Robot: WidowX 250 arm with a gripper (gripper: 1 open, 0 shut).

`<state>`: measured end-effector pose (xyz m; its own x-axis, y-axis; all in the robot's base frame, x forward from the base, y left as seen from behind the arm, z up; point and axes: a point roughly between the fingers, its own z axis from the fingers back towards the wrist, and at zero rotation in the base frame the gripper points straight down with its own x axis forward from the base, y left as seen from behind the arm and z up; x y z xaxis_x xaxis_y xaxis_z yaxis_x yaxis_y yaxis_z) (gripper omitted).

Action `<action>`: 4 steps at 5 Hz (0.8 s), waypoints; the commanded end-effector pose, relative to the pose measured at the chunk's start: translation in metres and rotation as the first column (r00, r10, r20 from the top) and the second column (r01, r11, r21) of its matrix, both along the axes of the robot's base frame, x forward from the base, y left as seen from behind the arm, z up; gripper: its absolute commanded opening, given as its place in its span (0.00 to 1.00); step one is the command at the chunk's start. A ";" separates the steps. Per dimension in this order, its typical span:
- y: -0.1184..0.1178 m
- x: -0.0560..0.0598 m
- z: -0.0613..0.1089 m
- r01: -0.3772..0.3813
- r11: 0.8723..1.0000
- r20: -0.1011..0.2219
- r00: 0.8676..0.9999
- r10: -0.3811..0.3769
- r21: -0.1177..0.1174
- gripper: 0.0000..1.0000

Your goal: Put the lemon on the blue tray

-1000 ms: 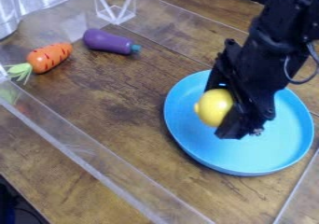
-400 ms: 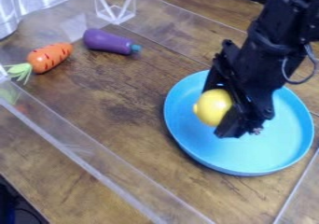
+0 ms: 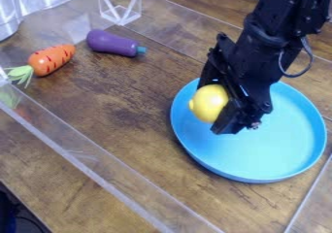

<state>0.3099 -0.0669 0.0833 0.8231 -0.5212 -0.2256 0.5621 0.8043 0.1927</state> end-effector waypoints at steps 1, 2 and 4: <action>0.008 0.002 0.029 -0.030 0.999 0.082 0.996 0.031 -0.017 0.00; 0.012 -0.001 0.033 -0.044 0.999 0.085 0.995 0.044 -0.010 0.00; 0.018 -0.003 0.031 -0.069 0.998 0.080 0.994 0.069 0.002 0.00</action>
